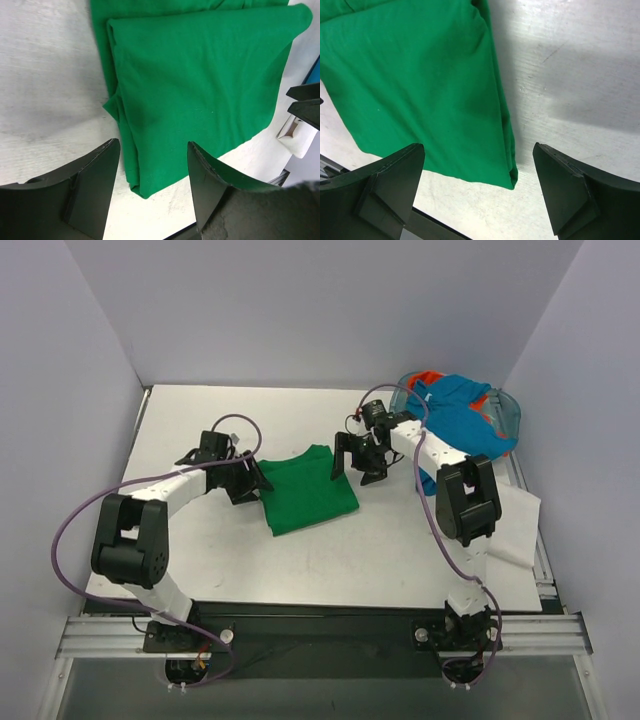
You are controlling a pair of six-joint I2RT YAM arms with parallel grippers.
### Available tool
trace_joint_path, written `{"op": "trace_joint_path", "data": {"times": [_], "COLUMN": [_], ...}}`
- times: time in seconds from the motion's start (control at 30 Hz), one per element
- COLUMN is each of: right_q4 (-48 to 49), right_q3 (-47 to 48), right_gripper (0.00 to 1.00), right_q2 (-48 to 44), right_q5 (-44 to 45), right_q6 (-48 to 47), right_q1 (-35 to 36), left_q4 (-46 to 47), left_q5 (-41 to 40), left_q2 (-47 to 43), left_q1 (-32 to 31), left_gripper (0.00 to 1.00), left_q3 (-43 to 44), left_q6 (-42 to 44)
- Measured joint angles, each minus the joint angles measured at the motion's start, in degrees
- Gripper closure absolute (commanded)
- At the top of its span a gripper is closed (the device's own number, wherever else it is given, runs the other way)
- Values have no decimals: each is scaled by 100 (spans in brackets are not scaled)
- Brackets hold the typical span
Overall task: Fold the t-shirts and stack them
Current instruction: Smooth out wrinkles on the folded tshirt
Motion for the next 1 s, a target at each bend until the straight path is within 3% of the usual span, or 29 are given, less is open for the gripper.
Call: {"op": "trace_joint_path", "data": {"times": [0.2, 0.3, 0.47, 0.6, 0.7, 1.0], "right_q4": [74, 116, 190, 199, 258, 538], "right_q3": [-238, -337, -634, -874, -1043, -2273], "right_gripper": [21, 36, 42, 56, 65, 75], "right_q2": [4, 15, 26, 42, 42, -664], "right_q5": [-205, -306, -393, -420, -479, -619], "right_q6": [0, 15, 26, 20, 26, 72], "right_q1": [-33, -28, -11, 31, 79, 262], "left_q4": [66, 24, -195, -295, -317, -308], "left_q5": [7, -76, -284, -448, -481, -468], "left_q2": [310, 433, 520, 533, 562, 389], "left_q1": [-293, -503, -704, -780, -824, -1032], "left_gripper": [35, 39, 44, 58, 61, 62], "left_q3": [0, 0, 50, 96, 94, -133], "left_q6": [4, 33, 181, 315, 407, 627]}}
